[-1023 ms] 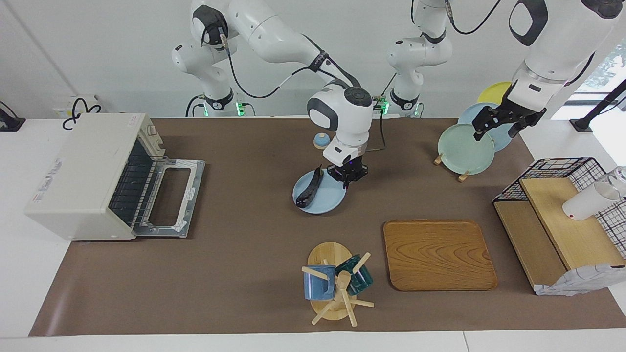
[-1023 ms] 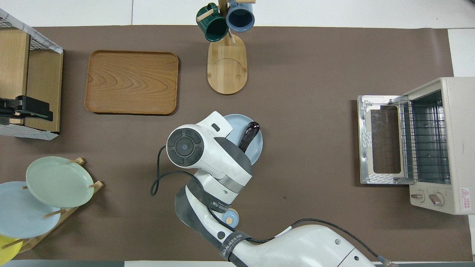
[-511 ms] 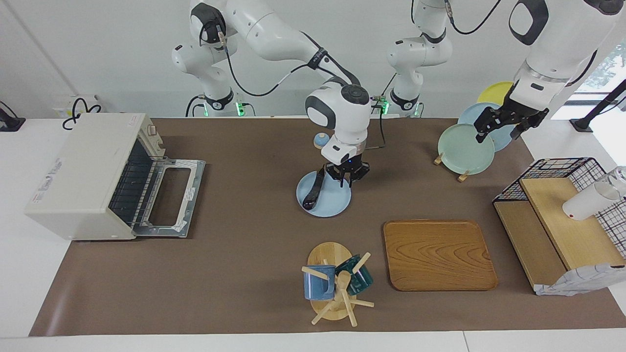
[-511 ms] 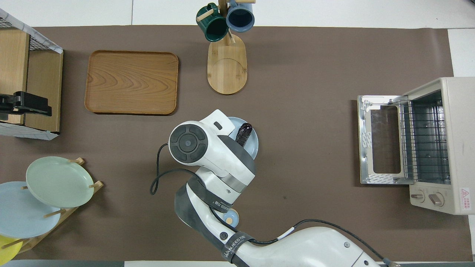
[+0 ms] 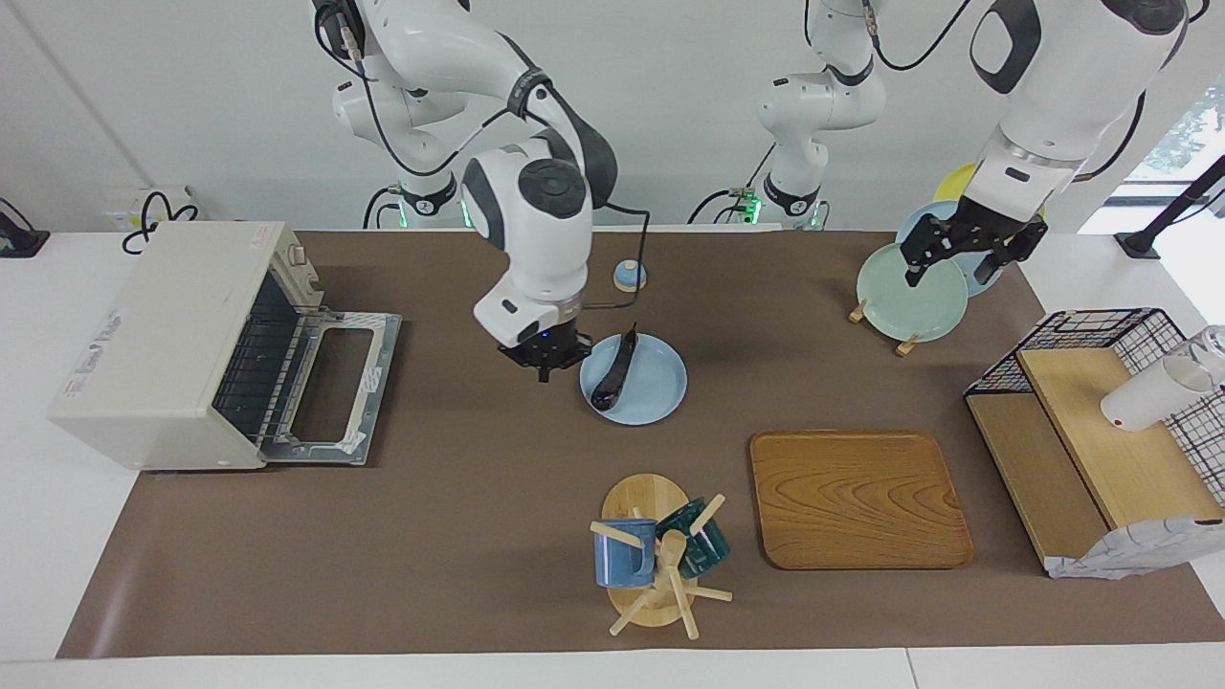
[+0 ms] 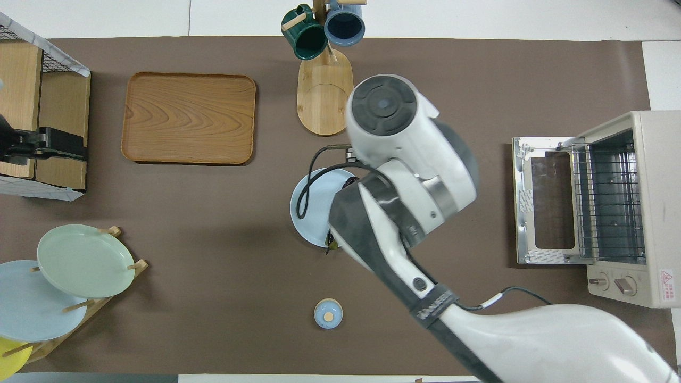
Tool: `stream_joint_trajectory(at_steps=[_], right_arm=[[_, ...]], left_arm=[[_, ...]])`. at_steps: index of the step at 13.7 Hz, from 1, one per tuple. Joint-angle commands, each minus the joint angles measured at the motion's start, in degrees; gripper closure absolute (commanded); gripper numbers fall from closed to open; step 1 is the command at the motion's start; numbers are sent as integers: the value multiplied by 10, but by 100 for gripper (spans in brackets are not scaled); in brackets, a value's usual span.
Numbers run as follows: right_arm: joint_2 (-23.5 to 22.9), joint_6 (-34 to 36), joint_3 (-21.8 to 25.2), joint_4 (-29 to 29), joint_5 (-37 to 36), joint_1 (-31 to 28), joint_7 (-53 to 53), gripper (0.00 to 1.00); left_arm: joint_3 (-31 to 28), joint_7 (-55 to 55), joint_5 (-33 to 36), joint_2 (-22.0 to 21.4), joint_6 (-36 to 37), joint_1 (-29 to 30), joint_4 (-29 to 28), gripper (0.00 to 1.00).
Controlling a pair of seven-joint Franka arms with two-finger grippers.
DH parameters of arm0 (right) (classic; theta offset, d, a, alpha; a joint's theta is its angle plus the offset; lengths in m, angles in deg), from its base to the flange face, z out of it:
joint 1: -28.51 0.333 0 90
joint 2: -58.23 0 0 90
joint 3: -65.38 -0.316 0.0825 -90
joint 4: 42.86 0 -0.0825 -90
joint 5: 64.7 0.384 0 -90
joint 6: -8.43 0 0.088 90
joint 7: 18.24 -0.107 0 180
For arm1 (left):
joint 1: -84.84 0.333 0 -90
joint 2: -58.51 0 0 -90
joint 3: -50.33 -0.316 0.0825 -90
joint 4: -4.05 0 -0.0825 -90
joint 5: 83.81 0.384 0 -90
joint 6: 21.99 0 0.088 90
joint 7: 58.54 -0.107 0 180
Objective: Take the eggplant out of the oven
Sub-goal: 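Lower the plate onto the table and open the right gripper, then withdraw the right gripper while the left gripper reaches the eggplant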
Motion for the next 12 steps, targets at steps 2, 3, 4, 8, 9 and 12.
stream_joint_trajectory(at_steps=[2,3,4,8,9,12], right_arm=[[67,-57,-9,-160,-1,-80,47,100],[80,-93,-8,-204,-3,-97,51,100],[91,-132,-8,-247,-12,-123,72,100],[109,-224,-8,-335,-48,-179,143,100],[110,-245,-8,-349,-60,-189,150,100],[115,-273,-8,-372,-67,-196,151,100]], left_arm=[[-5,34,-45,41,-32,-88,-1,0],[-4,67,-46,65,-58,-124,-3,0],[-4,95,-46,90,-90,-167,-5,0],[-4,146,-46,164,-228,-267,-39,0],[-5,146,-46,185,-257,-285,-45,0],[-6,139,-40,229,-290,-314,-47,0]])
